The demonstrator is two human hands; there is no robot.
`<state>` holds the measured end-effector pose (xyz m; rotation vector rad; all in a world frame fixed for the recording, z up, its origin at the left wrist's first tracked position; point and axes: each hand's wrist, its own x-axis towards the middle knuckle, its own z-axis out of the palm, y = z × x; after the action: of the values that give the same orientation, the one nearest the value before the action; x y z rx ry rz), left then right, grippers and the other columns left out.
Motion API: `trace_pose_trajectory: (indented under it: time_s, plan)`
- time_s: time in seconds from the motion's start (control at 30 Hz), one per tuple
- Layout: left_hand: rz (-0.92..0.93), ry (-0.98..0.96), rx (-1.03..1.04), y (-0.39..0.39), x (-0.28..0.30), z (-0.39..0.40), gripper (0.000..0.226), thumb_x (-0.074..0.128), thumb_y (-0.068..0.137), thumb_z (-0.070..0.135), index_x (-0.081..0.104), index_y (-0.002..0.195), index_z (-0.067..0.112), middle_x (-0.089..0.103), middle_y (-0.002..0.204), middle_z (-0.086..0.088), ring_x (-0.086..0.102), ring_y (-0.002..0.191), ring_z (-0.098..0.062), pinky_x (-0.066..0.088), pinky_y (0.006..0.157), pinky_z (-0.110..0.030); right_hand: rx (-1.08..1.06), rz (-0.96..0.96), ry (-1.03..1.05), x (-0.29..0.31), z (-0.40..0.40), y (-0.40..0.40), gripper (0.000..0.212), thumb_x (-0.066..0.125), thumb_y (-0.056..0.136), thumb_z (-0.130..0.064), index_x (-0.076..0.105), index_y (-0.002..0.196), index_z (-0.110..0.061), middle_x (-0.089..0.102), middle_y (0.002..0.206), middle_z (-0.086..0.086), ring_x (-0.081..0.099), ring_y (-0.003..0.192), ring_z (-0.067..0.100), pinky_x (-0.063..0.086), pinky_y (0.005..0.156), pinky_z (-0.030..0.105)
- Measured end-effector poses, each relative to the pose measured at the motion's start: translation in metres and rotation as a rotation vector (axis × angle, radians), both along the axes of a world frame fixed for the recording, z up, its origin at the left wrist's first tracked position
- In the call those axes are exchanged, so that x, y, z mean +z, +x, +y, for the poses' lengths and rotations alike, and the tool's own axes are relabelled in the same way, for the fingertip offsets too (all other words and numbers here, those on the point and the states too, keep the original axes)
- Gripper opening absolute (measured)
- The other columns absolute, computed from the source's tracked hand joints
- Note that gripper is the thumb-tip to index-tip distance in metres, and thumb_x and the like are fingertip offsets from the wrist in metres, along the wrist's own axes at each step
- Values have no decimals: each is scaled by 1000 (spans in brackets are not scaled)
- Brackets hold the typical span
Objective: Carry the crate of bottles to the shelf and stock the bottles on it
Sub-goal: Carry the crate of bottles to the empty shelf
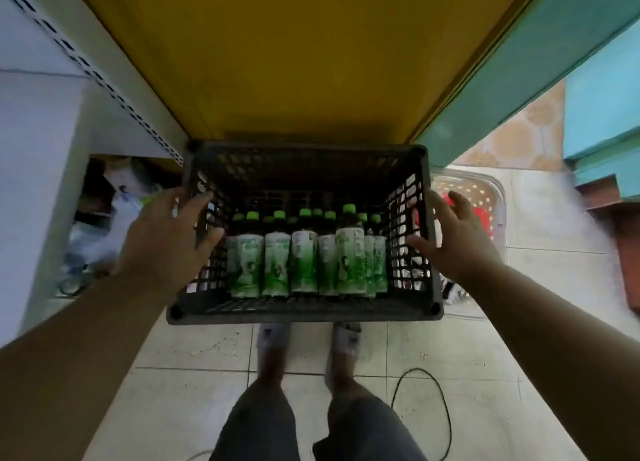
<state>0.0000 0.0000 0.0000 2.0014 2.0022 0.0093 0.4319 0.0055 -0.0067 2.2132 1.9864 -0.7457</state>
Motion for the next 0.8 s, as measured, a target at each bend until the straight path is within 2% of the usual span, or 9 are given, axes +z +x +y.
trace_pose_trajectory:
  time_s: [0.1,0.23,0.3,0.4,0.53,0.6,0.67,0.73,0.8]
  plan:
    - [102,-24,62,-19,-43,-1,67,56,88,56,39,148,30,30,150,-29,34,132,-54,39,100,-65,-102,40,-59,-41,10,2,99,69,84,-54,-2,154,-50,7,166,10,23,148,39,31,114,51]
    - [63,-108,82,-37,-85,6,84,49,80,75,25,152,40,28,152,-28,34,132,-54,41,99,-68,-178,147,-28,-76,18,-8,106,74,81,-52,-2,155,-48,33,152,16,44,134,36,41,104,43]
    - [-18,-155,130,-39,-98,15,96,60,73,73,17,153,44,31,149,-25,35,131,-52,40,101,-65,-210,150,33,-83,21,-10,106,76,78,-53,3,155,-48,40,150,12,49,131,32,43,101,41]
    - [-175,-174,226,-32,-110,15,110,79,65,59,11,152,51,38,141,-22,50,117,-48,47,96,-60,-230,227,51,-87,21,-3,107,83,70,-51,15,153,-52,55,139,3,58,120,23,47,98,37]
    - [-413,-166,319,-38,-112,19,112,85,59,49,12,143,67,60,122,-8,66,91,-28,56,79,-48,-277,393,-51,-87,28,7,107,87,66,-36,23,150,-53,69,96,1,70,76,17,59,65,27]
    - [-520,-180,371,-38,-113,21,113,86,59,39,14,142,66,65,107,-3,67,86,-24,58,76,-45,-291,409,-38,-90,29,6,106,88,65,-33,25,145,-60,69,92,4,71,77,21,63,70,35]
    - [-571,-176,381,-36,-113,22,115,85,60,35,15,147,62,65,97,-1,67,85,-24,57,82,-49,-319,424,-19,-92,28,5,105,89,62,-36,25,140,-68,69,96,9,70,87,27,62,81,45]
    - [-594,-155,383,-34,-112,22,118,87,63,27,13,148,61,63,89,-4,64,80,-23,56,83,-51,-347,450,18,-95,26,5,106,89,60,-38,26,140,-68,67,97,10,66,84,24,61,83,44]
    - [-595,-126,363,-32,-112,21,121,87,64,23,9,148,61,61,84,-7,62,75,-22,57,80,-49,-354,471,42,-96,26,4,108,87,56,-44,22,137,-72,62,99,3,61,82,15,58,80,37]
